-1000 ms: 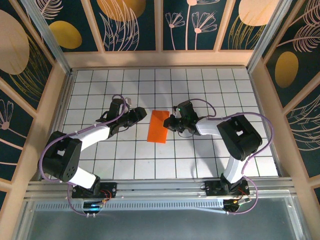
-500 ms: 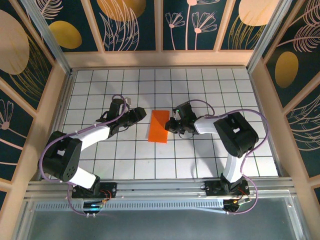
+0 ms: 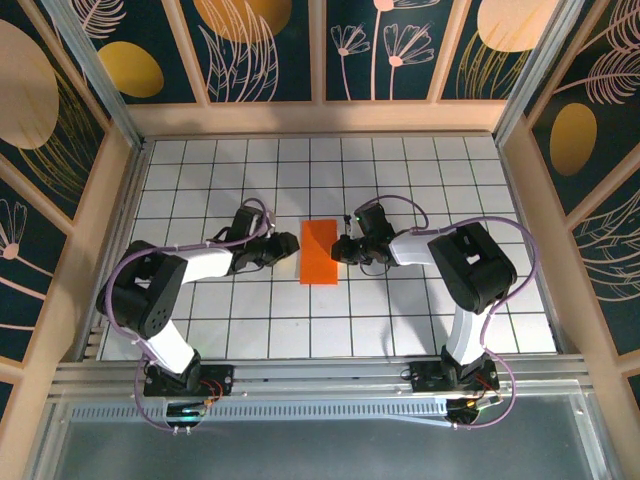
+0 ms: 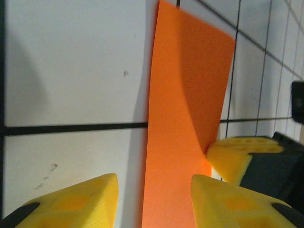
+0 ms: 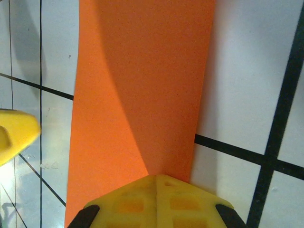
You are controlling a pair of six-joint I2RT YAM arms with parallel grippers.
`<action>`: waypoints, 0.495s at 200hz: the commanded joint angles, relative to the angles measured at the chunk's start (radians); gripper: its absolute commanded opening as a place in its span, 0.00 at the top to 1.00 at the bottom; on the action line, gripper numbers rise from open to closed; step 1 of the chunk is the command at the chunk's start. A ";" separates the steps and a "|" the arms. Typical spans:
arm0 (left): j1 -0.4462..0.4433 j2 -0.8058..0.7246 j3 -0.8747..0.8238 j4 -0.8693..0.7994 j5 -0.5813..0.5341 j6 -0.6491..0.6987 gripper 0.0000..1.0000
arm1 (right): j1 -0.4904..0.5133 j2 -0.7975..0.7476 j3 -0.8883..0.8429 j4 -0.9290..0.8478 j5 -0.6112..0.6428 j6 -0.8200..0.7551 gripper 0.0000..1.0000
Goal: Fold a paper plane with a square sheet of paper (fold left side to right side)
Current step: Third fold the triangle at the center of the table.
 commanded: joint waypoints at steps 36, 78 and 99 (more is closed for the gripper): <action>-0.039 0.082 0.067 -0.032 -0.003 0.043 0.57 | -0.010 0.038 0.004 -0.075 0.033 -0.026 1.00; -0.045 0.114 0.086 -0.041 0.015 0.055 0.64 | -0.010 0.037 0.004 -0.080 0.036 -0.028 1.00; -0.048 0.125 0.089 -0.034 0.030 0.055 0.67 | -0.038 0.037 0.003 -0.080 0.036 -0.026 1.00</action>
